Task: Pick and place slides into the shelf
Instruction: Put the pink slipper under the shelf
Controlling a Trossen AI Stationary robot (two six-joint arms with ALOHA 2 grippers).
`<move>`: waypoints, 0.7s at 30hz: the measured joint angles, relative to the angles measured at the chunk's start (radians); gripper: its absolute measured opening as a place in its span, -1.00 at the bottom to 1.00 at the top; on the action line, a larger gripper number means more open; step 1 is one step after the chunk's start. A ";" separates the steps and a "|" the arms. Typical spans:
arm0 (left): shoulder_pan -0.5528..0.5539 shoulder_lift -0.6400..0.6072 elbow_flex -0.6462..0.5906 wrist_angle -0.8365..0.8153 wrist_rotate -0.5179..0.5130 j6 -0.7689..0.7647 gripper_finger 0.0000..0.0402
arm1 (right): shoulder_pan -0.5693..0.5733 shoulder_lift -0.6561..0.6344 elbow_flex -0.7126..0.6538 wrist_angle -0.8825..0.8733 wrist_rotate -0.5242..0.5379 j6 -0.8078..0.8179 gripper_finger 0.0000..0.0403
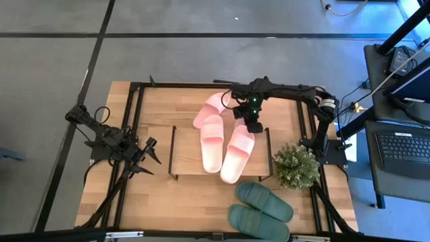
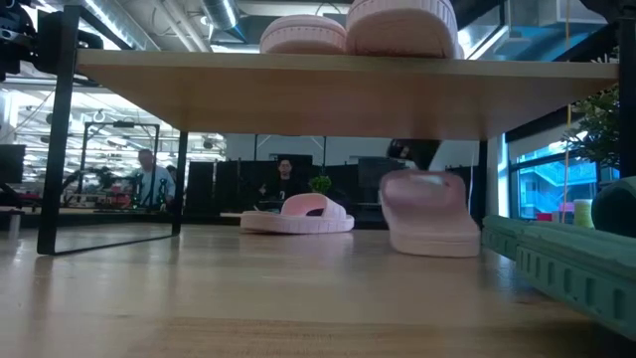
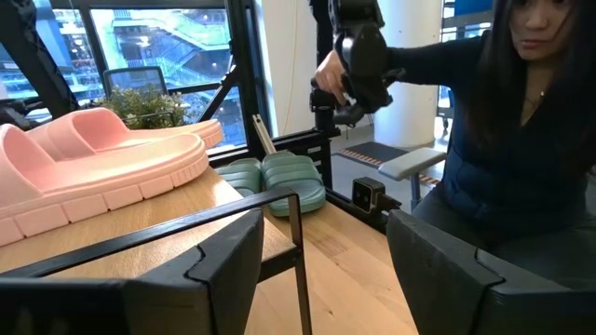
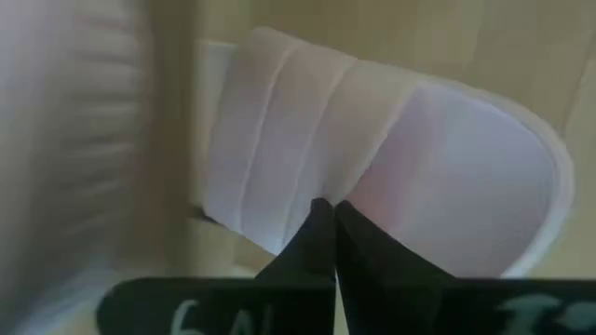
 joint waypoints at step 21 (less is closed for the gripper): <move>0.000 0.000 0.000 0.000 0.000 0.004 0.10 | 0.019 0.000 -0.065 0.077 0.030 0.111 -0.83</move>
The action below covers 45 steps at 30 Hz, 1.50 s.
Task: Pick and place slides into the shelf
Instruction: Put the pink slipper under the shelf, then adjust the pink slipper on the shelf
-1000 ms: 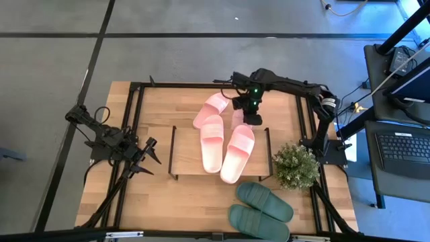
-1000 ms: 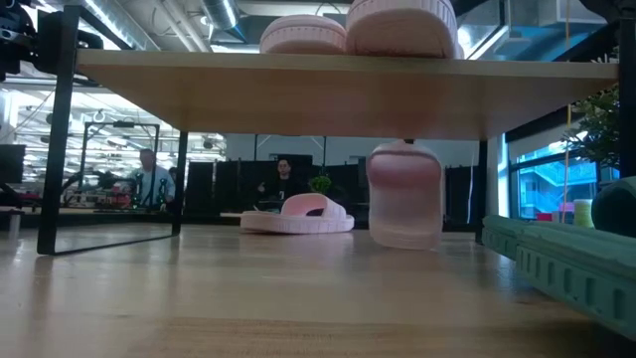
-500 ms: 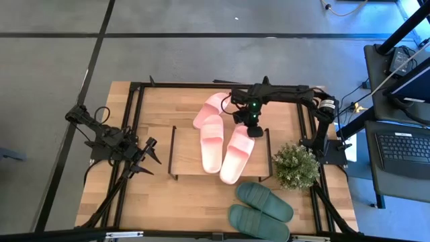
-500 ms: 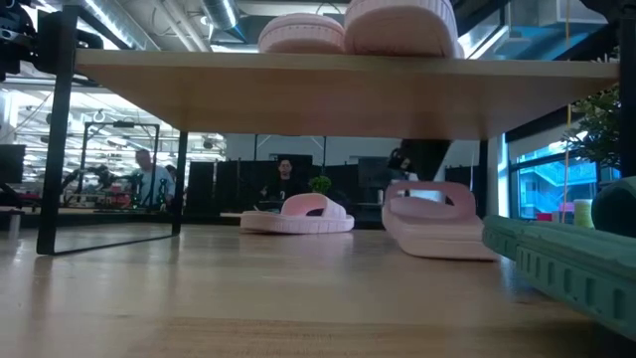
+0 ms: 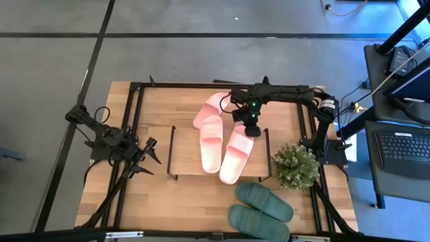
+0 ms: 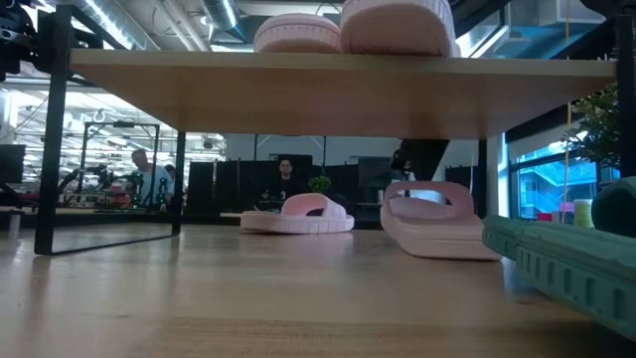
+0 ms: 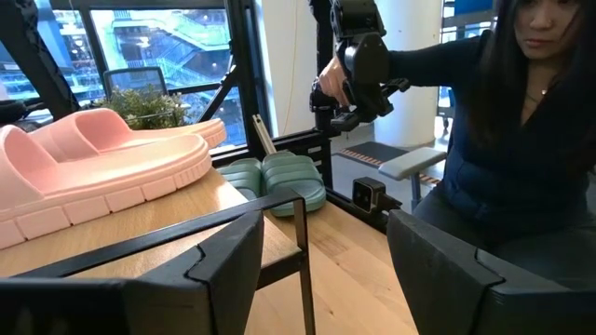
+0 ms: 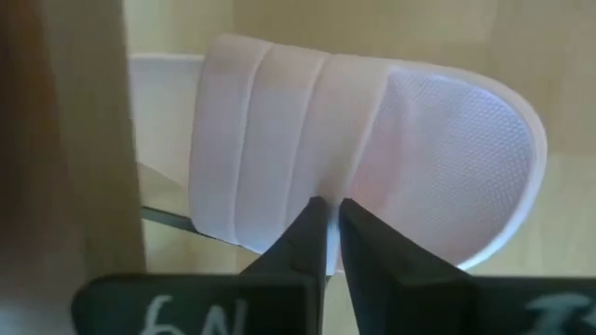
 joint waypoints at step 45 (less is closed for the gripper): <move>0.000 0.000 0.000 0.000 0.000 -0.010 0.10 | 0.004 -0.002 0.286 -0.081 0.121 0.022 -0.05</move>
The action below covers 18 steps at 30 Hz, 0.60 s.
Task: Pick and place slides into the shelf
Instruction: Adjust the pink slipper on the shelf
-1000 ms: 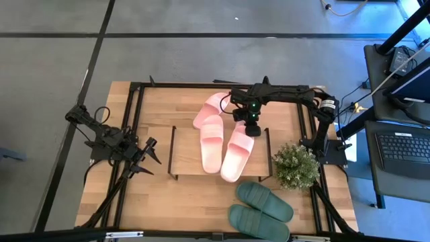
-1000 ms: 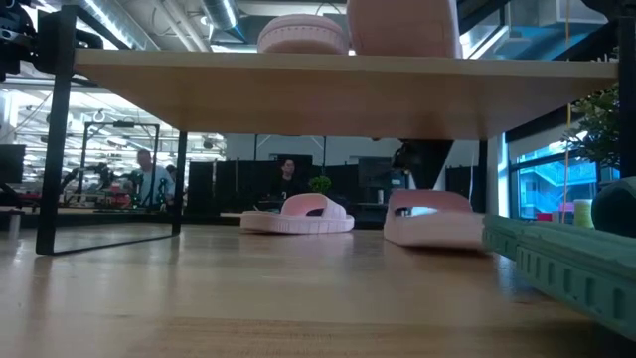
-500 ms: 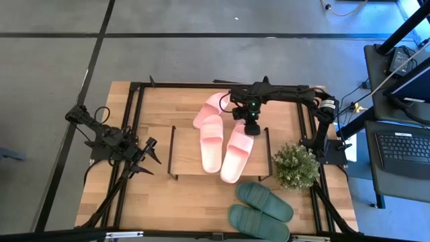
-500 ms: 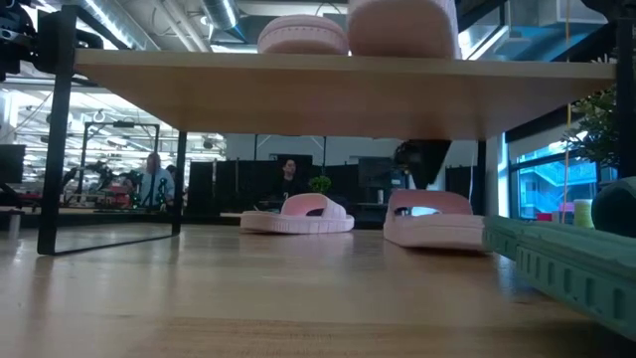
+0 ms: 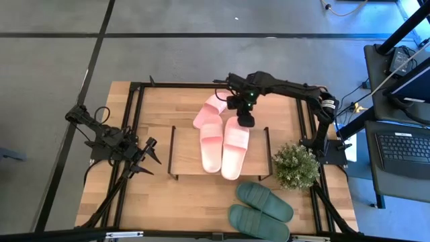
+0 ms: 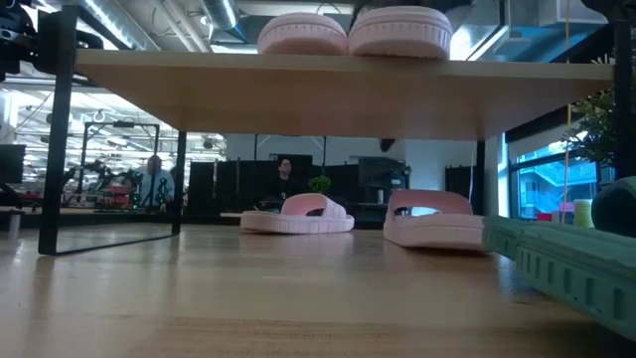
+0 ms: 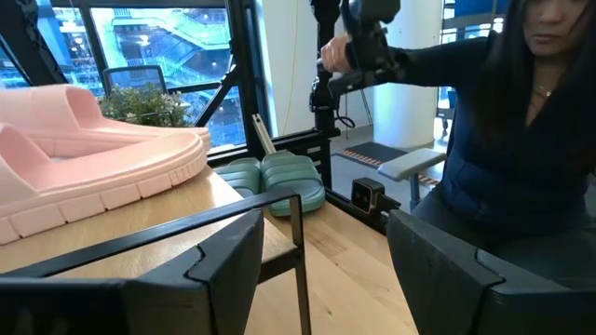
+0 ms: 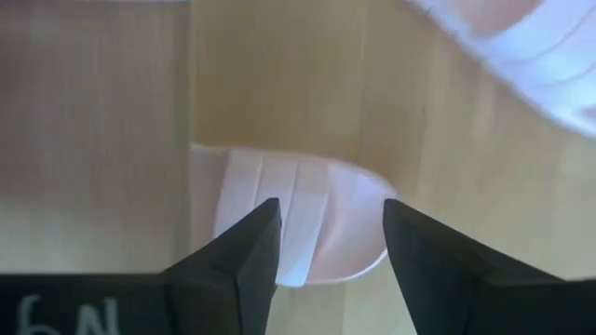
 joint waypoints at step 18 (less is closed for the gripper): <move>0.000 0.000 0.000 0.000 0.000 -0.027 0.10 | -0.001 0.001 0.001 0.155 0.068 -0.003 -0.05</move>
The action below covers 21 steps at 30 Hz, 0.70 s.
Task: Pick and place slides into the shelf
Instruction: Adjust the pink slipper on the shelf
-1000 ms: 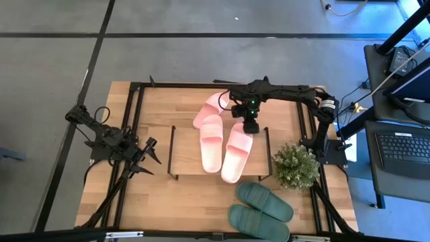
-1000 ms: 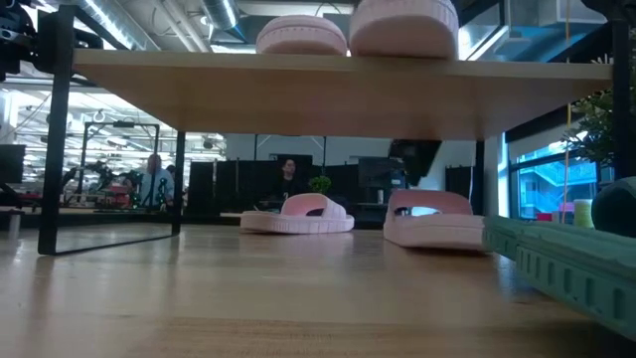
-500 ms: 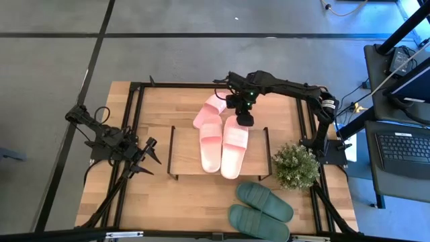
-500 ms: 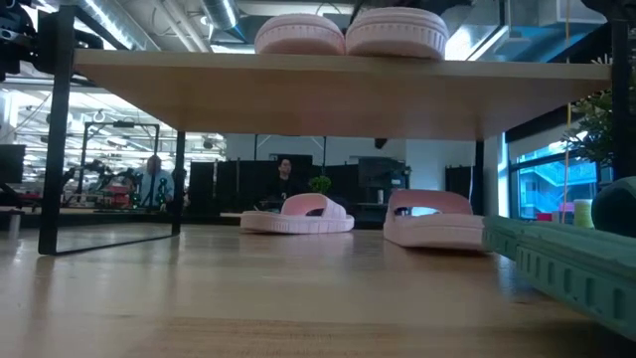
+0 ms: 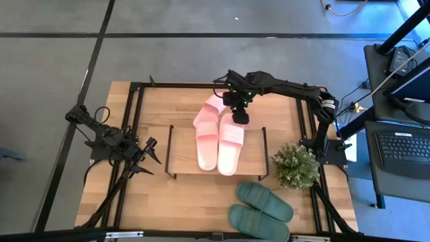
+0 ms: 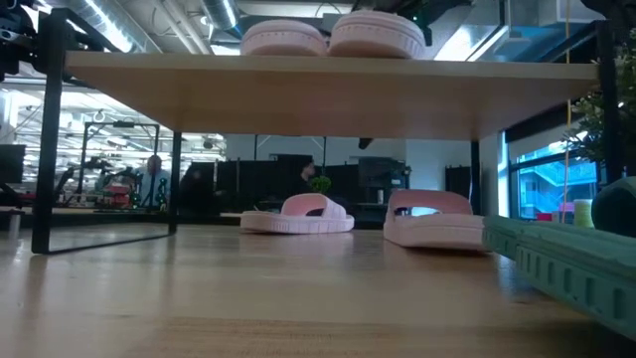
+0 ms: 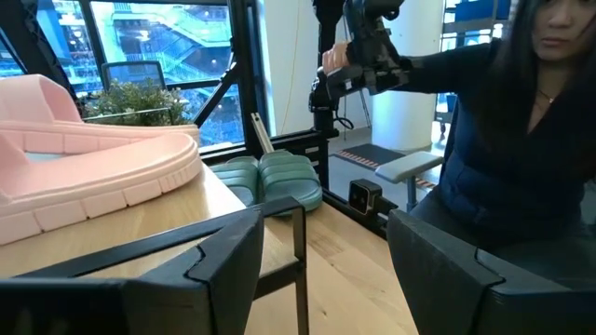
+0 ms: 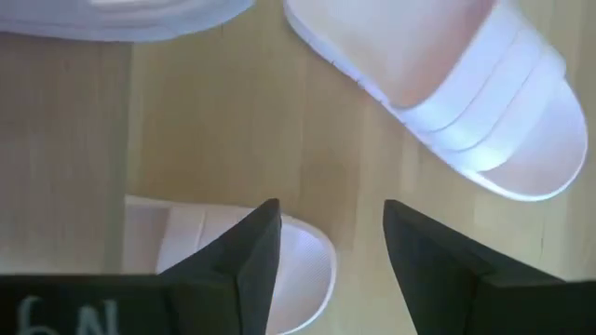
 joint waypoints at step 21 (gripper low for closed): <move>0.000 0.000 0.000 0.000 0.000 0.000 0.10 | 0.000 0.000 0.000 0.010 0.002 0.001 -0.05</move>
